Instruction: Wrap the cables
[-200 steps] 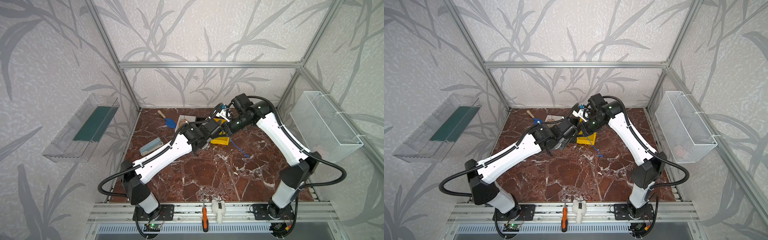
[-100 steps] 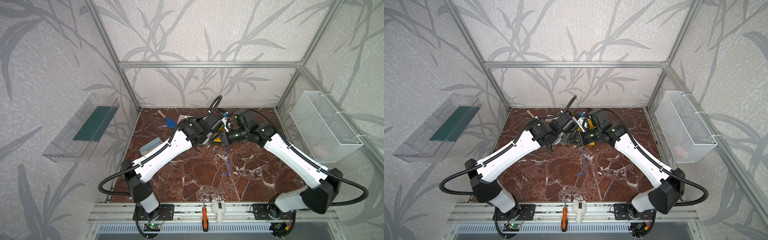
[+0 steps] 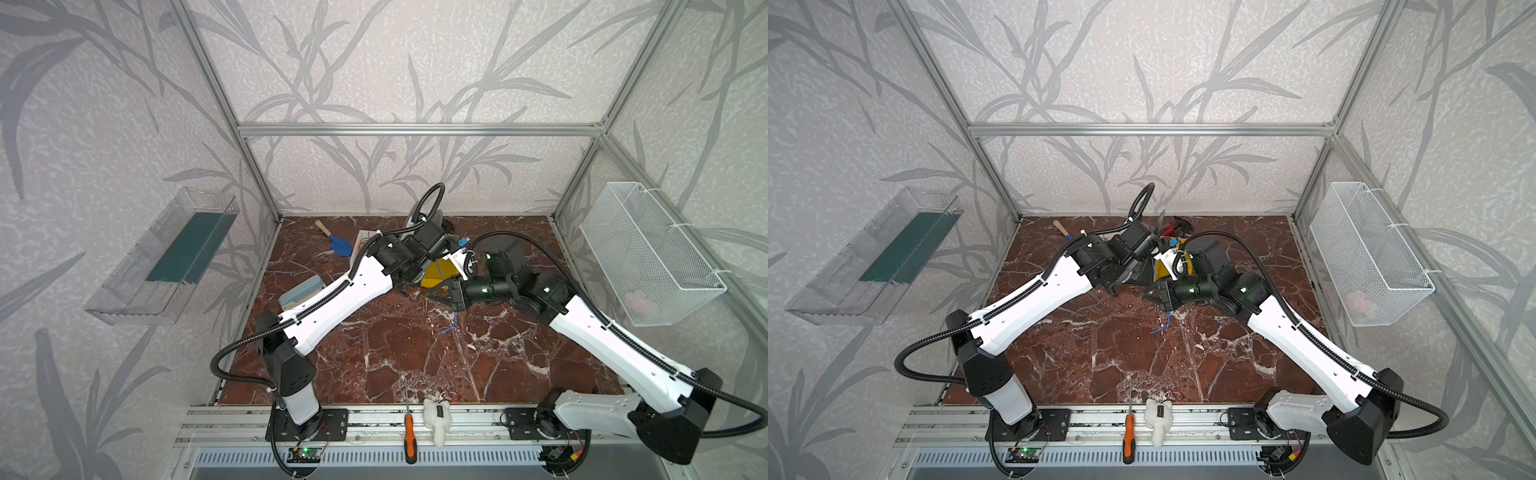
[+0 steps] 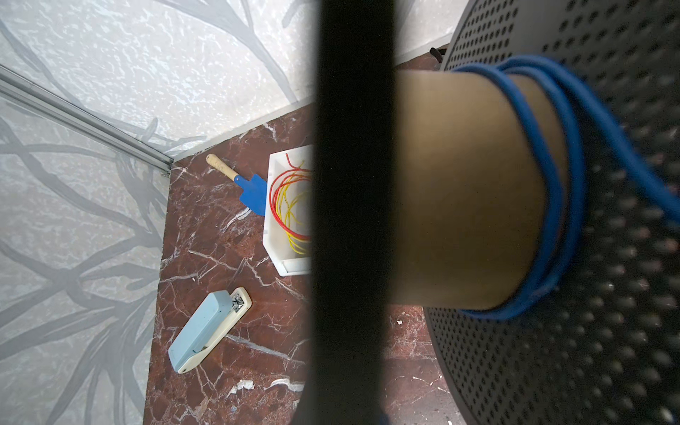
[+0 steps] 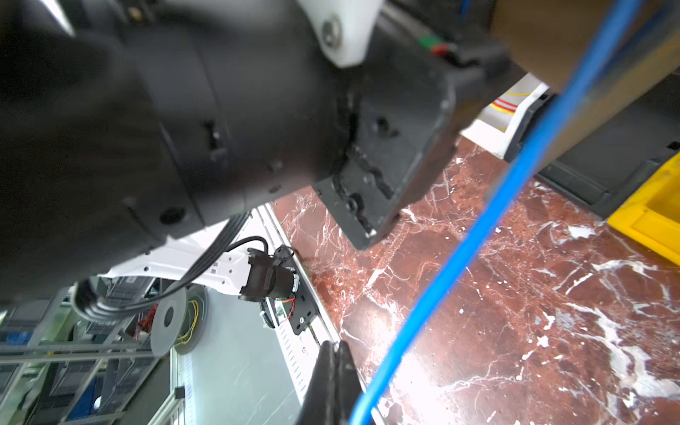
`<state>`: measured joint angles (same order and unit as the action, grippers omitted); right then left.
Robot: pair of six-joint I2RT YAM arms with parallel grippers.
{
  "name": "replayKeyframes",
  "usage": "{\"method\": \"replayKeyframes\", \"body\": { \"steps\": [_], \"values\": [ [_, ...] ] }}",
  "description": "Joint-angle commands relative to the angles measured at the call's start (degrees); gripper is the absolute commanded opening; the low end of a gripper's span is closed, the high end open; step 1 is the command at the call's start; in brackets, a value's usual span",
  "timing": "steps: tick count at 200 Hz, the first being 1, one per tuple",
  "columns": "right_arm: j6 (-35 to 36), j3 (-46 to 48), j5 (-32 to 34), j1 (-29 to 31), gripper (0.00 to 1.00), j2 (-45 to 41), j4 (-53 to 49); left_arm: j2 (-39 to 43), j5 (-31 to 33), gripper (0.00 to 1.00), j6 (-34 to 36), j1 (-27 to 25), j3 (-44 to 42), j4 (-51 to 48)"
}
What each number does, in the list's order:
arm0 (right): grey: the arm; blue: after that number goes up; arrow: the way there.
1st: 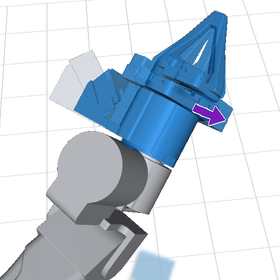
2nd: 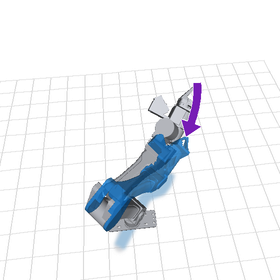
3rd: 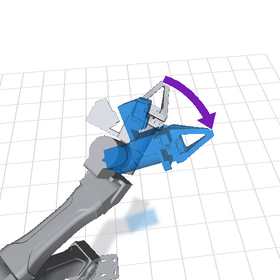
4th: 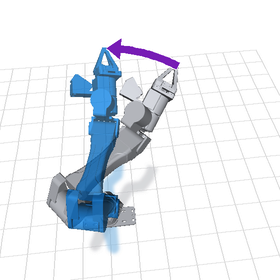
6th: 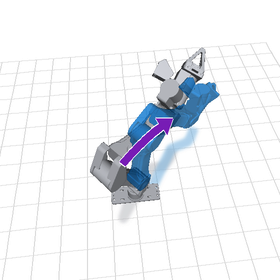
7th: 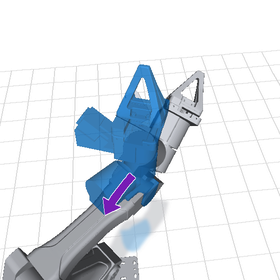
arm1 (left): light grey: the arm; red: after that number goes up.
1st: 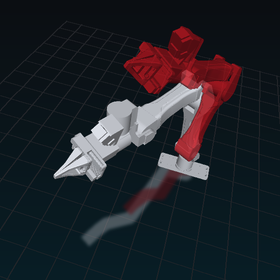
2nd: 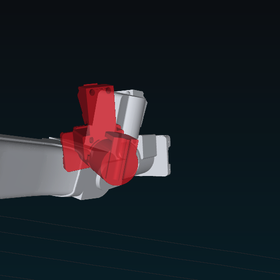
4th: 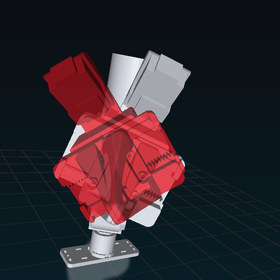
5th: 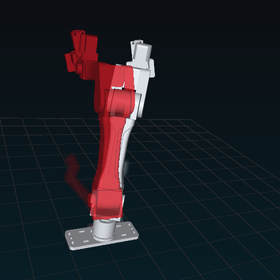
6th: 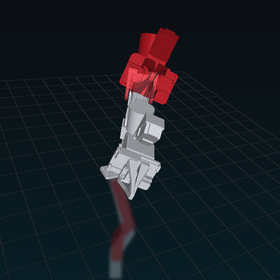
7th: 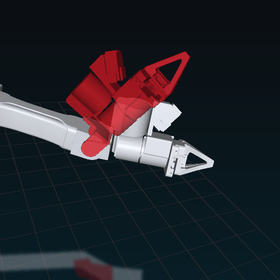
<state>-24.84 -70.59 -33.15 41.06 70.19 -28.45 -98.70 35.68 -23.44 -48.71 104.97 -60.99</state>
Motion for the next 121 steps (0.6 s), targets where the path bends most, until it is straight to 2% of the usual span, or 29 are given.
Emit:
{"method": "replayKeyframes", "body": {
  "steps": [1, 14, 29, 65, 86, 121],
  "values": [
    [0.30, 1.46, -3.42, 1.82, 0.03, -2.55, 2.93, 0.86, 6.51, 0.00, -4.70, 1.11, 2.02, 5.14],
    [-0.72, 2.80, -3.25, 1.84, 0.03, -3.16, 3.72, 1.18, 6.37, 0.00, -5.05, 1.16, 2.16, 5.29],
    [-2.09, 4.81, -2.89, 1.83, 0.11, -4.24, 5.14, 1.56, 6.58, 0.00, -5.18, 1.16, 2.17, 5.53],
    [-4.03, 9.92, -1.22, 2.10, 0.11, -7.04, 9.81, 1.42, 5.62, 0.00, -5.05, 1.15, 3.09, 5.62],
    [-5.03, 11.30, -1.02, 2.18, 0.00, -7.83, 12.31, 1.07, 5.73, 0.00, -5.63, 1.14, 3.21, 5.20],
    [-5.13, 11.79, 1.40, 3.69, 0.00, -9.12, 13.72, 1.01, 5.26, 0.00, -8.42, 1.39, 3.08, 5.48]
  ]
}}
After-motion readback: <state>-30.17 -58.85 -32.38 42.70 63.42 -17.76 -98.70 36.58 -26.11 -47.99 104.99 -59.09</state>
